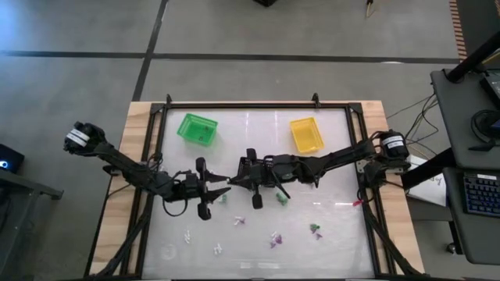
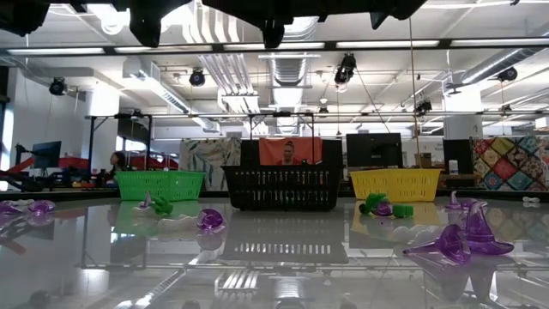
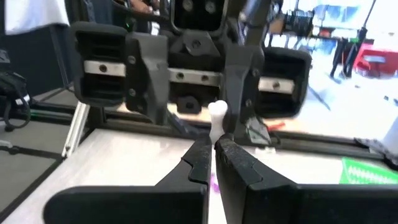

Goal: Sort Halloween decoration
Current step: Put the white bone toy into the yellow bin, then put the purple witch hat toy into the green bin

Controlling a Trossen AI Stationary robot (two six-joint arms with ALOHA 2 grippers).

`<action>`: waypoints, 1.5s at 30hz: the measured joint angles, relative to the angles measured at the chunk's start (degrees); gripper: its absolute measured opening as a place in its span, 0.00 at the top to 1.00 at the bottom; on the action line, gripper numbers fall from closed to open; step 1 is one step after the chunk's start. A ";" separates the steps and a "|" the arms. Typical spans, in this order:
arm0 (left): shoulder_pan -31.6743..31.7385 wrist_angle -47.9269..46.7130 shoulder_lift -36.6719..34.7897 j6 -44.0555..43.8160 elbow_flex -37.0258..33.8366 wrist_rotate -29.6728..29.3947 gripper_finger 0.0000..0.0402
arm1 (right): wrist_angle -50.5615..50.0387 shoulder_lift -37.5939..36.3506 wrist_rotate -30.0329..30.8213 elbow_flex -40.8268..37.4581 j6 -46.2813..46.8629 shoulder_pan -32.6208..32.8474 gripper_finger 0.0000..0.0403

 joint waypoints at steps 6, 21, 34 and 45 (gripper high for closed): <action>0.00 -7.50 -3.71 -1.79 0.00 -3.77 0.62 | -10.97 -2.78 0.05 0.04 0.57 -1.35 0.98; 0.00 -21.97 -11.21 -7.41 0.00 -5.44 0.62 | -65.04 -8.98 38.84 0.04 31.78 -14.49 0.98; 0.00 -22.03 -8.74 -9.43 0.00 -5.59 0.62 | -85.25 -8.48 35.29 -2.28 54.26 -28.28 0.92; 0.00 -21.99 -8.74 -10.43 0.00 -5.60 0.62 | -84.71 -8.48 34.56 -2.29 52.89 -28.22 0.76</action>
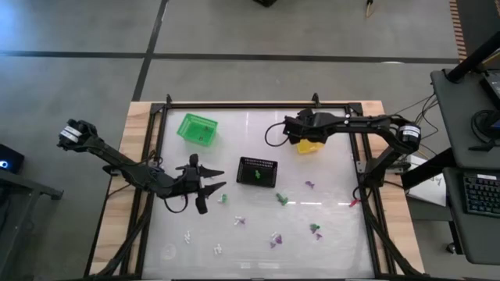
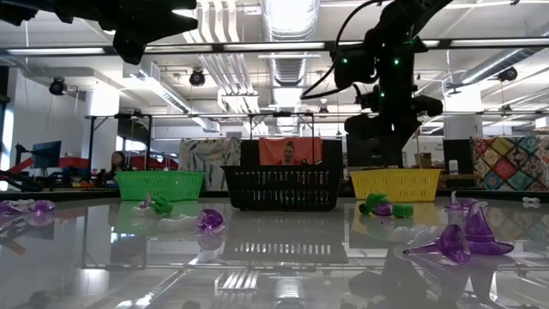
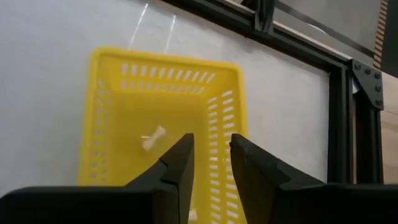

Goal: Sort Halloween decoration
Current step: Put the purple witch hat toy into the green bin

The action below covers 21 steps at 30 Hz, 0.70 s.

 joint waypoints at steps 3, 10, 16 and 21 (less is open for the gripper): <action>0.00 0.00 0.00 -0.39 0.00 0.01 0.62 | 0.01 -0.12 -0.09 0.00 -0.38 0.34 0.76; 0.00 -6.32 -0.21 -10.02 0.00 -2.58 0.62 | 0.30 -2.65 -0.14 -0.01 -2.40 4.72 0.76; 0.91 -24.22 -0.72 -28.69 0.00 -0.39 0.63 | 2.75 -5.53 0.10 -0.06 -2.53 11.65 0.76; 1.70 -39.74 -0.49 -44.42 0.00 8.78 0.66 | 5.32 -6.14 3.01 -0.11 -2.58 17.10 0.76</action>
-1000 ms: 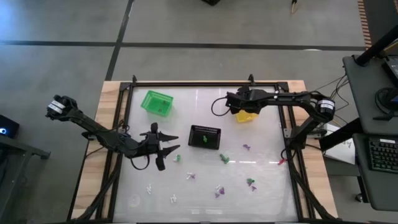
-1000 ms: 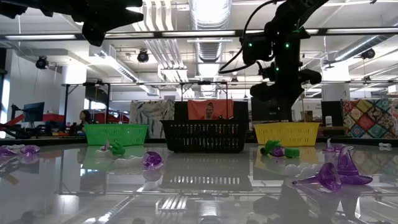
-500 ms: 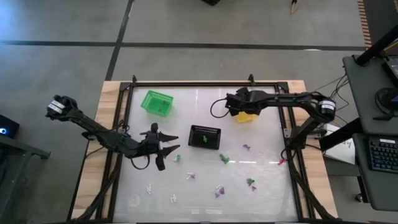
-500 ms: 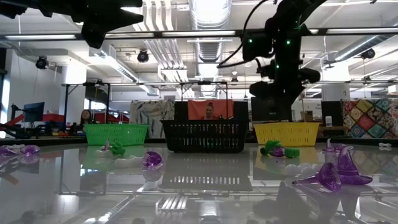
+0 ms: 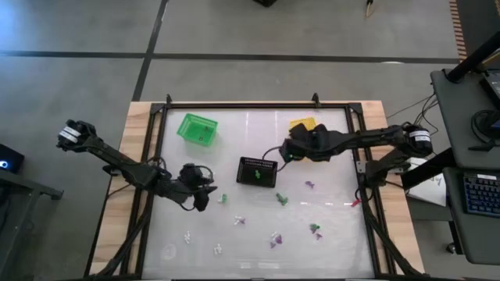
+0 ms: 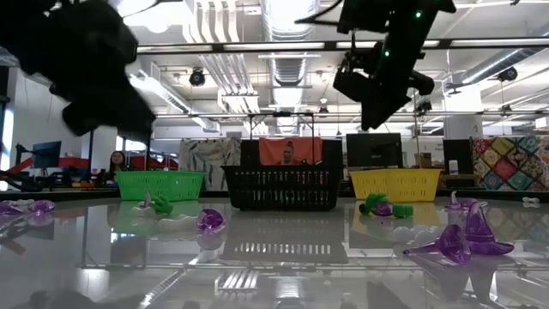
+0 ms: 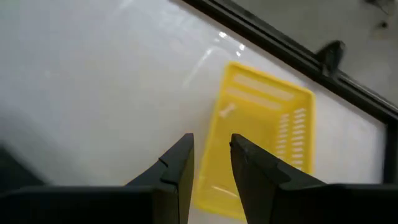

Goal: Sort Halloween decoration
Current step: Put the purple witch hat toy into the green bin

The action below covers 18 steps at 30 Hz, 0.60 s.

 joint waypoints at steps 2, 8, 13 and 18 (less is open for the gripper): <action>0.07 -3.80 0.19 -3.86 0.00 2.72 0.67 | 0.66 0.07 -0.02 0.00 -0.02 1.30 0.76; 0.07 -6.39 0.29 -8.25 0.00 13.16 0.69 | 1.93 0.48 0.01 -0.07 0.01 2.60 0.76; 0.18 -12.41 0.29 -14.68 0.00 17.27 0.70 | 2.23 0.48 0.07 -0.09 0.02 2.54 0.76; 0.18 -20.41 0.38 -17.83 1.46 18.94 0.70 | 2.94 0.48 0.07 -0.13 0.03 2.54 0.76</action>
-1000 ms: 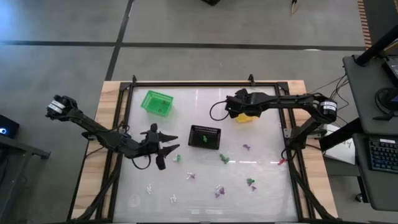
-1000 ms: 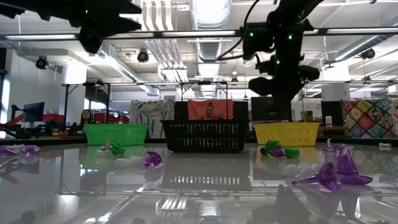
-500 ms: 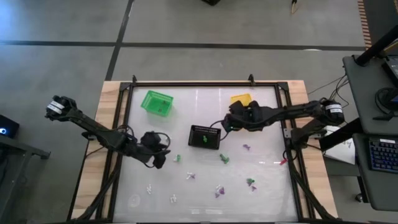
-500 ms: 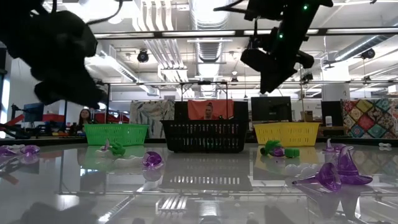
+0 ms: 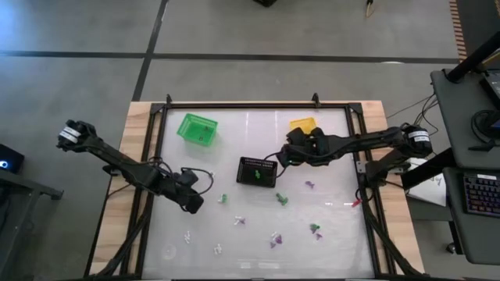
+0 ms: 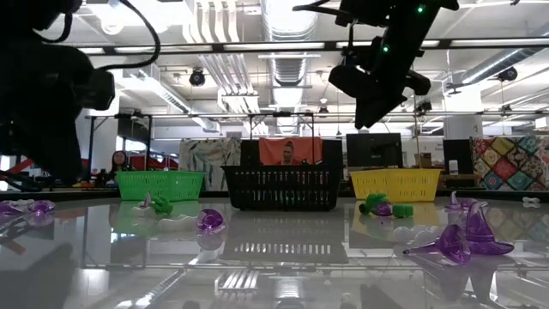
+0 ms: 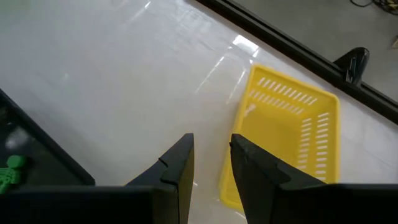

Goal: Sort Halloween decoration
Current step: Put the purple witch hat toy into the green bin

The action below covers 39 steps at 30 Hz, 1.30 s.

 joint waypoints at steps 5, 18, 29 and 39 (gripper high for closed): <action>0.00 -8.31 0.55 0.06 5.48 -0.53 0.70 | 0.53 0.00 0.00 0.00 0.00 0.00 0.76; 0.04 1.69 11.15 0.72 7.97 -2.06 0.69 | 0.73 0.00 -0.07 -0.17 0.01 0.00 0.76; -0.09 0.39 21.72 13.29 16.04 -4.05 0.69 | 0.71 0.02 -0.11 -0.24 0.00 0.00 0.76; -0.03 -4.67 19.19 43.48 18.82 -1.53 0.69 | 0.94 0.02 -0.11 -0.26 -0.24 0.00 0.76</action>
